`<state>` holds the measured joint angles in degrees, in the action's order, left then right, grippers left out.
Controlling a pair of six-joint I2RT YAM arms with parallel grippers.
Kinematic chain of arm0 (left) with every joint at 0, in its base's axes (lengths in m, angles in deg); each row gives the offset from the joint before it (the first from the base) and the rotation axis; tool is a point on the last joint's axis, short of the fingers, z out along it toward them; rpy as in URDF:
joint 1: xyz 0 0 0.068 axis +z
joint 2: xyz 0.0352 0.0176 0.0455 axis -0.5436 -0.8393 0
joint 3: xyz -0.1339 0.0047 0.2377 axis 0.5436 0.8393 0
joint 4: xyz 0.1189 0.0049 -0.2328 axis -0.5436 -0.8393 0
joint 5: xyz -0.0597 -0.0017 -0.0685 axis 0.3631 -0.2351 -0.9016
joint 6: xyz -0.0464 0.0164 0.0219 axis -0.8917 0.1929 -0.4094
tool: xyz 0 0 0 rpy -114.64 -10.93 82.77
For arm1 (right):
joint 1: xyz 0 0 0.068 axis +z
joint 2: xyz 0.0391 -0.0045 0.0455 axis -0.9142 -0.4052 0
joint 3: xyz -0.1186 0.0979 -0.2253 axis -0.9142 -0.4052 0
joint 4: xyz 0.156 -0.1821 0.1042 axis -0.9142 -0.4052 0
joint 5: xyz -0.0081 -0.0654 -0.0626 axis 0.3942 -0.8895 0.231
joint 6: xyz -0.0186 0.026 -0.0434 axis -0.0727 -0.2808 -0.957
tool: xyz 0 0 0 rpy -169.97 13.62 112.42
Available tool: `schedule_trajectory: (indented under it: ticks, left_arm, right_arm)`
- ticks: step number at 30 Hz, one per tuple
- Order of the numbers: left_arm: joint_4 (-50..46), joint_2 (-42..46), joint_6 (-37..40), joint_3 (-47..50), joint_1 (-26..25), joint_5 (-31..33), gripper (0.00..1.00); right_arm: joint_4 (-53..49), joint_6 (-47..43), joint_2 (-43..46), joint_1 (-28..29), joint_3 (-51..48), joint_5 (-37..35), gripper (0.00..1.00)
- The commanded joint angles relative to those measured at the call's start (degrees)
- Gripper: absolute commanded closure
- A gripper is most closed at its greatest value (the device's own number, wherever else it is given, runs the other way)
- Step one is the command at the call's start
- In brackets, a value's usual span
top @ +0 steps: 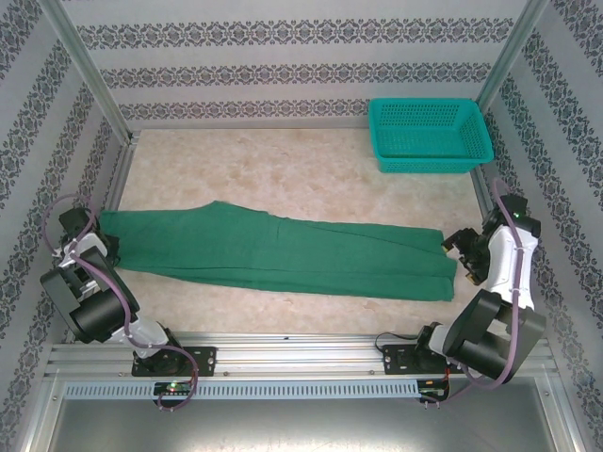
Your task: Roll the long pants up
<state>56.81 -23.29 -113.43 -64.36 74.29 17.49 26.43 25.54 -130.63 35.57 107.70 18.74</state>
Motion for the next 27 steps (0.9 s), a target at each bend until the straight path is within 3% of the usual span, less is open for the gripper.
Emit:
schedule_trajectory:
  ticks: [1, 8, 18, 27]
  left_arm:
    - [2.05, 1.81, -0.14, -2.42, -0.52, -3.98, 0.57]
    - [-0.78, 4.08, 2.92, -5.03, -6.28, -3.82, 0.5]
    - [0.74, 3.32, 3.58, -5.13, -6.56, -6.43, 0.47]
    - [1.59, 2.6, 3.78, -4.99, -6.56, -7.23, 0.46]
  right_arm:
    - [0.89, 0.02, -1.53, 0.03, 4.68, -0.17, 0.19]
    - [3.54, 0.87, -12.5, 1.58, 6.89, 0.85, 0.28]
    - [4.85, -0.46, -19.6, 2.77, 4.69, -0.11, 0.35]
    - [4.63, -0.81, -22.71, 3.31, 5.03, -0.76, 0.36]
